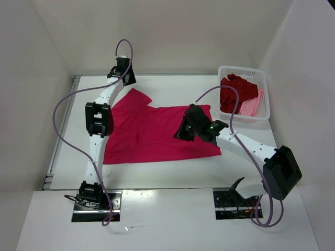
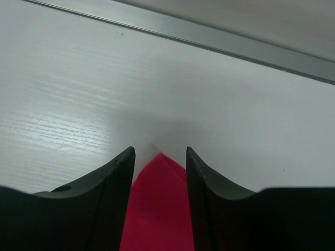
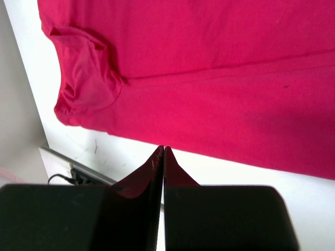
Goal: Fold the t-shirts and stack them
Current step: Grap the side of the flattened tshirt furthest away from the robot with both arms, then fold the other side of the tshirt into a rectangle
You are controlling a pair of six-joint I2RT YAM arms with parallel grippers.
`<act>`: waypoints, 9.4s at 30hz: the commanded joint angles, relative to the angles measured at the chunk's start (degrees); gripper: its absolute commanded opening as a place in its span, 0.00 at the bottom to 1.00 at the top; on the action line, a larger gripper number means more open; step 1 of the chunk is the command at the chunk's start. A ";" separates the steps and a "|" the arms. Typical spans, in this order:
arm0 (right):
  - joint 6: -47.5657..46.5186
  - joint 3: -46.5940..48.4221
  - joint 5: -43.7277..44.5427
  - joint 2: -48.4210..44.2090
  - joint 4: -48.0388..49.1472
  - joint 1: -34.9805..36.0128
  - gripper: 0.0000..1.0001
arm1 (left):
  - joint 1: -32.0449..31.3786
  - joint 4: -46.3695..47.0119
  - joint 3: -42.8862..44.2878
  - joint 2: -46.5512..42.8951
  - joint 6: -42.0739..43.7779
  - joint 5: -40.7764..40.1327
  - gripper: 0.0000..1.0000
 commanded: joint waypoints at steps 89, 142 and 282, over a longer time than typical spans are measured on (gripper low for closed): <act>-5.56 47.65 29.70 52.46 -12.43 -23.93 0.23 | -2.36 16.62 -39.61 -32.82 -2.50 15.78 0.00; -10.57 8.01 19.16 13.08 -6.45 -26.65 0.01 | -0.51 -7.11 -83.92 -90.83 -0.83 8.66 0.00; -36.30 58.70 -9.74 54.28 -11.01 1.82 0.56 | 8.64 -5.09 -87.53 -69.58 -5.41 20.55 0.23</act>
